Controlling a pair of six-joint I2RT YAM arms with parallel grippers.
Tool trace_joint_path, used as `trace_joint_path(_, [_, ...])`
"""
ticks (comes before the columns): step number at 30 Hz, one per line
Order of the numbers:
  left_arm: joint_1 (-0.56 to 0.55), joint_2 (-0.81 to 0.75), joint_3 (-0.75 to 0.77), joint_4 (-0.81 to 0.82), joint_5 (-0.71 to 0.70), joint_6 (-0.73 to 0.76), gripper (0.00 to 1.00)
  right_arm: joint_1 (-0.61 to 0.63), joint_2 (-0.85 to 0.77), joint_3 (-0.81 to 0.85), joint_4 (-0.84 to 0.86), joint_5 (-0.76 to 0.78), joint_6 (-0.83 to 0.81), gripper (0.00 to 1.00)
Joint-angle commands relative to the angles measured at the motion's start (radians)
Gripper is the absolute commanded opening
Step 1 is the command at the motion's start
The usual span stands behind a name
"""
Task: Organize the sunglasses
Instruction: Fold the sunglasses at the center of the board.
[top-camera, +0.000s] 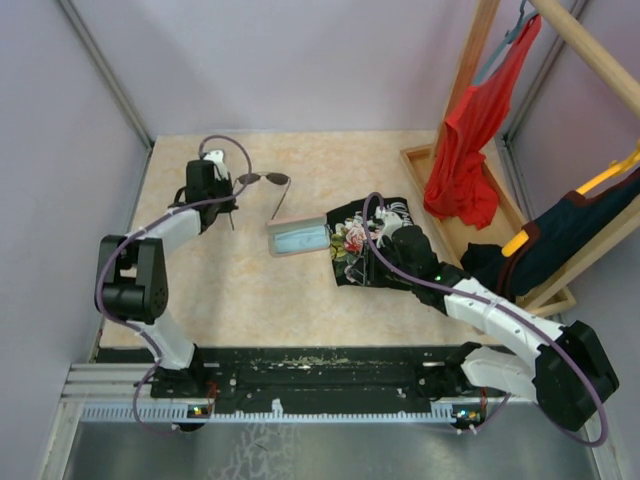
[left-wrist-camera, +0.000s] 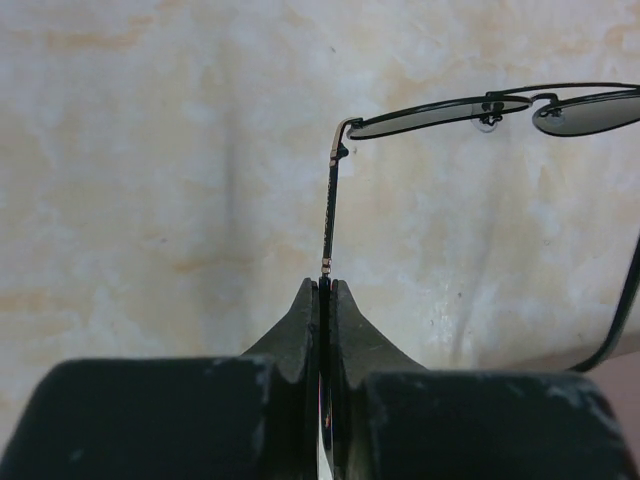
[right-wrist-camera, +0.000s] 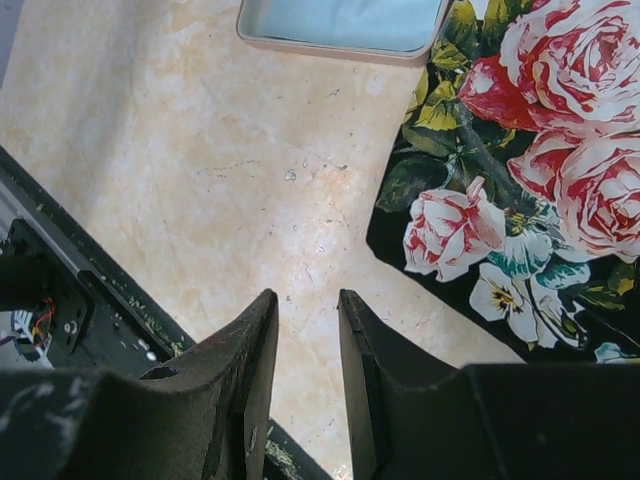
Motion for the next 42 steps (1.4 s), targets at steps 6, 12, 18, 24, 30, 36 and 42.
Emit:
trace_joint_path(6, [0.005, -0.272, -0.118, 0.021, -0.249, -0.263, 0.00, 0.007, -0.066, 0.001, 0.008, 0.002, 0.005, 0.32])
trace_joint_path(12, [0.003, -0.441, -0.183, -0.028, -0.190, -0.306, 0.00, 0.006, -0.132, 0.042, -0.076, 0.063, -0.054, 0.32])
trace_joint_path(18, [-0.047, -0.647, -0.260, -0.101, -0.122, -0.318, 0.00, 0.006, -0.198, 0.142, -0.149, 0.108, -0.146, 0.32])
trace_joint_path(24, [-0.217, -0.768, -0.302, -0.227, -0.155, -0.301, 0.00, 0.005, -0.206, 0.267, -0.303, 0.135, -0.223, 0.35])
trace_joint_path(30, [-0.394, -0.857, -0.363, -0.303, -0.165, -0.369, 0.00, 0.026, -0.206, 0.325, -0.444, 0.220, -0.171, 0.36])
trace_joint_path(36, [-0.522, -0.850, -0.354, -0.381, -0.158, -0.408, 0.00, 0.348, -0.157, 0.354, -0.550, 0.522, -0.018, 0.36])
trace_joint_path(42, [-0.583, -0.833, -0.358, -0.404, -0.128, -0.403, 0.00, 0.523, -0.071, 0.331, -0.508, 0.571, 0.067, 0.30])
